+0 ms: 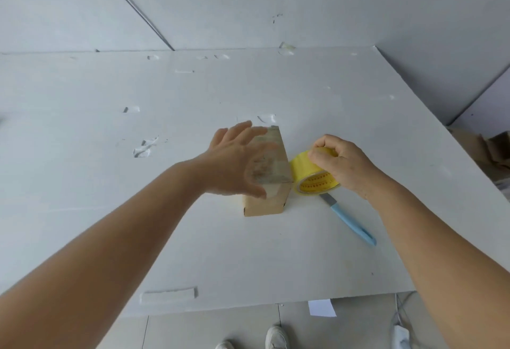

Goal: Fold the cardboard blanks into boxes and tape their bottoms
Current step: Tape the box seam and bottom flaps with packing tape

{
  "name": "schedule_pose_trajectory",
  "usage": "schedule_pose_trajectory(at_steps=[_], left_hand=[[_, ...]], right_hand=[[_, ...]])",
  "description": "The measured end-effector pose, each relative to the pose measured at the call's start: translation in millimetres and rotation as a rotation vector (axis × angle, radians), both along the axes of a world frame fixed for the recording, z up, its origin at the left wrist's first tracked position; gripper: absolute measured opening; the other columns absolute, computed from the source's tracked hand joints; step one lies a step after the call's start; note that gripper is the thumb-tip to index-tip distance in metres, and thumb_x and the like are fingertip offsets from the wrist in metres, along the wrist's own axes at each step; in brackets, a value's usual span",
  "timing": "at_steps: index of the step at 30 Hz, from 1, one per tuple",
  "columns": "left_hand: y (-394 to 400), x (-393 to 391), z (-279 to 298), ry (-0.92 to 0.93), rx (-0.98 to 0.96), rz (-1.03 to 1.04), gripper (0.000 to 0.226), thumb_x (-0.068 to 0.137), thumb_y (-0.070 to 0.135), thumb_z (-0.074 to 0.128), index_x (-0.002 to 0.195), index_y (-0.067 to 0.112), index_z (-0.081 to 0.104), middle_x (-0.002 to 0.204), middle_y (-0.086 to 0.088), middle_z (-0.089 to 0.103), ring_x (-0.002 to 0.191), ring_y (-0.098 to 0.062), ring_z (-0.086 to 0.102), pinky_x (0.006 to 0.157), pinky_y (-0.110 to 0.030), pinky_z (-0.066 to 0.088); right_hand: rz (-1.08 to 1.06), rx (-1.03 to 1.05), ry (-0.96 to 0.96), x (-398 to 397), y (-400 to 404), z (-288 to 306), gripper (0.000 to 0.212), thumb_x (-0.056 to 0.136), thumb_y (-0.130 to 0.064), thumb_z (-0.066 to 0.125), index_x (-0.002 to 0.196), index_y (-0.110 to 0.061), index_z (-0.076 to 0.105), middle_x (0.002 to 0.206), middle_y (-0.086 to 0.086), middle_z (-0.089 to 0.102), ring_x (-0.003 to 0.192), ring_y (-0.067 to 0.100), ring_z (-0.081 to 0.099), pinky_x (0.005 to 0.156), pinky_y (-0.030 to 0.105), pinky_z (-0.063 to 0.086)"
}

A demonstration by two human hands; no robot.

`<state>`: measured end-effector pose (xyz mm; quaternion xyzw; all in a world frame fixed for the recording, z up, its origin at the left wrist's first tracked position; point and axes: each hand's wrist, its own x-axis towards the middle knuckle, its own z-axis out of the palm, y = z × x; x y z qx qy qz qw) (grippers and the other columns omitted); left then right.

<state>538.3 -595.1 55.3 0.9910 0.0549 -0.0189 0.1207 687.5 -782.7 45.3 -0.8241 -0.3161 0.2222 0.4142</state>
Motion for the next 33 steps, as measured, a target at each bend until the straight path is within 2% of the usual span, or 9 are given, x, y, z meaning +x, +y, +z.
schedule_pose_trajectory(at_steps=[4,8,11,15,19,22,24,27,33], left_hand=[[-21,41,-2,0.039,0.088,-0.173,0.092,0.078,0.067,0.057,0.152,0.031,0.015,0.159,0.010,0.013,0.147,-0.009,-0.006,0.116,-0.038,-0.007],[-19,51,-23,0.056,0.108,-0.150,0.089,0.081,0.071,0.048,0.151,0.026,0.019,0.151,0.007,0.033,0.146,-0.010,0.006,0.116,-0.035,0.000],[-16,48,-30,0.033,0.093,-0.136,0.090,0.079,0.072,0.046,0.152,0.028,0.016,0.145,0.009,0.038,0.145,-0.009,0.009,0.115,-0.032,0.000],[-12,49,-34,0.025,0.062,-0.135,0.097,0.067,0.080,0.028,0.151,0.031,0.016,0.134,0.018,0.044,0.143,-0.007,0.012,0.115,-0.030,0.001],[-10,50,-35,0.018,0.047,-0.136,0.097,0.065,0.079,0.023,0.150,0.032,0.017,0.128,0.020,0.045,0.141,-0.007,0.015,0.114,-0.028,0.001],[-7,51,-33,0.014,0.013,-0.146,0.096,0.065,0.081,0.027,0.149,0.034,0.021,0.124,0.020,0.045,0.140,-0.008,0.017,0.114,-0.029,0.003],[-8,52,-31,0.011,0.010,-0.151,0.096,0.065,0.082,0.027,0.148,0.034,0.025,0.122,0.020,0.047,0.140,-0.009,0.019,0.113,-0.030,0.004],[-8,51,-31,0.006,0.023,-0.171,0.095,0.067,0.084,0.023,0.147,0.032,0.028,0.121,0.017,0.049,0.139,-0.011,0.023,0.113,-0.030,0.006],[-9,49,-31,0.033,0.048,-0.176,0.092,0.071,0.082,0.020,0.147,0.031,0.027,0.120,0.018,0.047,0.139,-0.011,0.022,0.113,-0.030,0.006]], right_hand=[[0.041,-0.023,-0.005,2,5,4,0.009,0.087,-0.031,0.060,0.082,-0.024,0.060,0.074,-0.004,0.055,0.069,0.011,0.051,0.063,0.026,0.041],[0.097,-0.052,-0.027,10,5,3,0.007,0.088,-0.033,0.060,0.084,-0.027,0.061,0.078,-0.008,0.057,0.072,0.008,0.052,0.064,0.024,0.041],[0.113,-0.062,-0.024,14,9,1,0.005,0.086,-0.033,0.061,0.083,-0.030,0.059,0.080,-0.008,0.056,0.073,0.009,0.052,0.064,0.026,0.042],[0.134,-0.351,-0.256,24,7,-17,0.014,0.082,-0.046,0.061,0.083,-0.034,0.054,0.091,-0.004,0.053,0.088,0.018,0.048,0.082,0.037,0.042],[0.166,-0.447,-0.301,26,8,-25,0.023,0.086,-0.050,0.056,0.100,-0.032,0.056,0.104,-0.002,0.050,0.103,0.019,0.042,0.094,0.041,0.037],[0.202,-0.414,-0.328,31,6,-23,0.019,0.089,-0.049,0.048,0.093,-0.032,0.054,0.099,-0.002,0.053,0.098,0.019,0.044,0.090,0.040,0.036],[0.179,-0.316,-0.259,37,0,-23,0.029,0.094,-0.044,0.038,0.086,-0.021,0.054,0.089,0.001,0.055,0.091,0.021,0.049,0.085,0.039,0.039],[0.159,-0.285,-0.199,38,-5,-27,0.034,0.099,-0.033,0.031,0.092,-0.015,0.058,0.091,0.003,0.058,0.093,0.024,0.051,0.088,0.042,0.040],[0.201,-0.564,-0.581,32,4,-31,0.026,0.099,-0.041,0.029,0.086,-0.028,0.047,0.090,-0.001,0.049,0.091,0.020,0.039,0.079,0.035,0.023]])
